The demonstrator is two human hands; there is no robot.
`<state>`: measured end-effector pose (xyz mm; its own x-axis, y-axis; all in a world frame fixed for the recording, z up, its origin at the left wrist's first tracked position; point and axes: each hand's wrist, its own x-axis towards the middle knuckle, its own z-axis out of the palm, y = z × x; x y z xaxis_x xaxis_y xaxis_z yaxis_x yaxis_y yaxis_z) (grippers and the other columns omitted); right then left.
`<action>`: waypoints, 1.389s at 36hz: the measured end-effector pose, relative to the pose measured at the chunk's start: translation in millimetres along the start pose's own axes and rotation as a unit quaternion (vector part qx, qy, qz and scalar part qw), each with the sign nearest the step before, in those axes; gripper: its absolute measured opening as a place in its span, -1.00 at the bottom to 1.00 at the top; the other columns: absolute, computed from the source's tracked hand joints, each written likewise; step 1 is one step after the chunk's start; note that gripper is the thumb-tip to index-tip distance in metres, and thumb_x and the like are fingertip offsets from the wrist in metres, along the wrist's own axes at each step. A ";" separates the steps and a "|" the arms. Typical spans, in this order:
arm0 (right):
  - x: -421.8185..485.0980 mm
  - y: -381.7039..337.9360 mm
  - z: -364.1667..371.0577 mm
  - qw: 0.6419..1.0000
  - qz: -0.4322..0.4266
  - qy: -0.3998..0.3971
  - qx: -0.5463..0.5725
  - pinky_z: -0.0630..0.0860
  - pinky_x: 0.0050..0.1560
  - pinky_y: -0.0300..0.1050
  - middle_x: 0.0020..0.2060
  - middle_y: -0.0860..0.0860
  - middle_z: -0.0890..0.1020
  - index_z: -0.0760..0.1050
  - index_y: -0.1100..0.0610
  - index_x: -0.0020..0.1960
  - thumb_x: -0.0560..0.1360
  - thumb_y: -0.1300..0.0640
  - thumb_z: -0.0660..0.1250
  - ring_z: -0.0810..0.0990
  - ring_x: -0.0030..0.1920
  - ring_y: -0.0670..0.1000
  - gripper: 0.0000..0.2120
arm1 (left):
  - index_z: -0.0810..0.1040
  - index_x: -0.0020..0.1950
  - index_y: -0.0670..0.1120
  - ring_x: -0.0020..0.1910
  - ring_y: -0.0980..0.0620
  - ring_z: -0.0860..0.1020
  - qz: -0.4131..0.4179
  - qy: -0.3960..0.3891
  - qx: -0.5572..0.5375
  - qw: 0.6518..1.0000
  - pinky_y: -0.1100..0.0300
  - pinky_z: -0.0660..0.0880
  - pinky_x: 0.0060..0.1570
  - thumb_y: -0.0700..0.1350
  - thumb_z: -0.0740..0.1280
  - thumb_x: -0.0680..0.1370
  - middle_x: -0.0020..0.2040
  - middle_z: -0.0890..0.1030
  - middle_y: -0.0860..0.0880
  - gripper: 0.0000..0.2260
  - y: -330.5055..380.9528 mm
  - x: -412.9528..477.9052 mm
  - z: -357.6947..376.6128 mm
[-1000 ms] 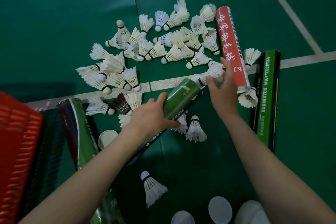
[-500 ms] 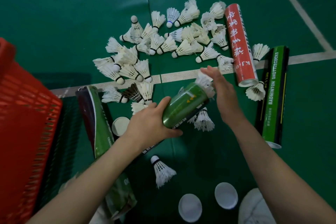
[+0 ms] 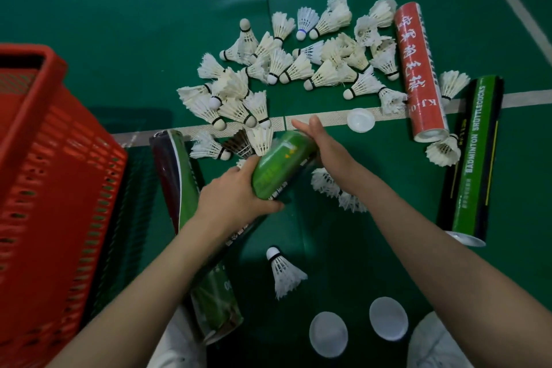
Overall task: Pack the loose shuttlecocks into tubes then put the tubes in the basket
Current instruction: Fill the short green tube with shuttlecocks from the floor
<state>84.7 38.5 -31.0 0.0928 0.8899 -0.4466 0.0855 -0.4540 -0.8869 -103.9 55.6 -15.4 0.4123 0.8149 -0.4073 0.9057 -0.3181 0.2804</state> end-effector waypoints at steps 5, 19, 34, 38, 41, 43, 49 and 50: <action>37.5 17.8 7.4 0.990 0.034 0.057 -0.124 0.32 0.31 -0.09 0.30 0.03 0.48 0.39 0.07 0.39 0.63 -0.01 0.10 0.42 0.32 0.03 -0.63 | 0.11 0.44 0.06 0.04 -0.13 0.54 -0.089 0.013 -0.020 0.996 0.07 0.45 -0.10 0.38 0.36 0.32 0.15 0.51 -0.07 -0.17 -30.6 12.9 -5.1; 101.5 18.2 45.6 0.863 -0.052 0.026 -0.502 -0.07 0.48 0.09 0.55 0.11 -0.02 0.15 -0.01 0.51 0.55 -0.02 0.27 -0.14 0.53 0.16 -0.41 | 0.22 0.27 0.01 -0.08 -0.13 0.55 -0.154 -0.010 -0.041 0.987 -0.01 0.54 -0.09 0.41 0.36 0.28 0.00 0.53 -0.07 -0.25 -58.1 33.8 -5.2; 71.1 25.8 -1.7 0.942 -0.047 0.253 -0.214 0.25 -0.06 -0.15 -0.01 0.09 0.36 0.30 0.14 -0.24 0.45 0.12 0.36 0.34 -0.03 0.05 -0.75 | 0.08 0.48 0.06 0.04 -0.12 0.53 -0.102 -0.025 -0.030 0.994 0.06 0.47 -0.06 0.36 0.38 0.31 0.13 0.50 -0.06 -0.12 -40.8 33.2 -9.0; 50.2 16.7 -18.0 0.963 -0.061 0.254 -0.071 0.33 -0.24 -0.27 -0.15 0.03 0.39 0.34 0.20 -0.07 0.48 0.10 0.36 0.35 -0.22 -0.04 -0.77 | 0.13 0.45 0.11 0.04 -0.10 0.53 -0.072 -0.030 -0.027 0.997 0.09 0.43 -0.09 0.32 0.42 0.30 0.14 0.49 -0.03 -0.17 -30.1 25.2 -9.4; 33.7 13.9 -23.5 0.971 -0.060 0.233 -0.004 0.30 -0.36 -0.45 -0.21 -0.07 0.32 0.27 0.14 0.03 0.49 0.19 0.36 0.31 -0.27 -0.12 -0.74 | 0.10 0.46 0.15 0.07 -0.09 0.52 -0.049 -0.032 -0.014 0.998 0.11 0.44 -0.08 0.33 0.42 0.30 0.18 0.48 -0.01 -0.15 -22.7 18.9 -8.7; 25.2 12.5 -24.8 0.975 -0.063 0.210 0.032 0.35 -0.24 -0.43 -0.15 -0.05 0.36 0.26 0.12 0.05 0.48 0.22 0.37 0.35 -0.20 -0.09 -0.70 | 0.08 0.48 0.16 0.10 -0.09 0.52 -0.034 -0.034 -0.015 0.999 0.07 0.48 -0.01 0.35 0.42 0.29 0.21 0.47 -0.01 -0.13 -19.1 15.3 -8.3; 1.4 5.8 -23.2 0.993 -0.064 0.083 0.057 0.38 0.13 -0.41 0.32 0.05 0.44 0.28 -0.05 0.36 0.56 0.18 0.24 0.47 0.15 -0.25 -0.59 | 0.06 0.48 0.20 0.15 -0.06 0.49 0.016 -0.046 -0.051 0.997 0.02 0.49 0.11 0.34 0.44 0.26 0.25 0.45 0.03 -0.09 -8.5 4.4 -8.3; -1.0 6.6 -22.6 0.994 -0.063 0.069 0.048 0.36 0.25 -0.30 0.33 0.01 0.44 0.30 -0.09 0.37 0.55 0.10 0.23 0.45 0.25 -0.17 -0.59 | 0.07 0.48 0.20 0.15 -0.05 0.49 0.025 -0.045 -0.055 0.997 0.01 0.49 0.11 0.33 0.45 0.26 0.25 0.45 0.03 -0.10 -7.0 2.9 -8.6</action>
<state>107.6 33.6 -33.8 0.2232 0.9219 -0.3168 0.0113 -0.3274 -0.9448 -109.8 64.3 -11.1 0.4685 0.7505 -0.4661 0.8694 -0.2977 0.3945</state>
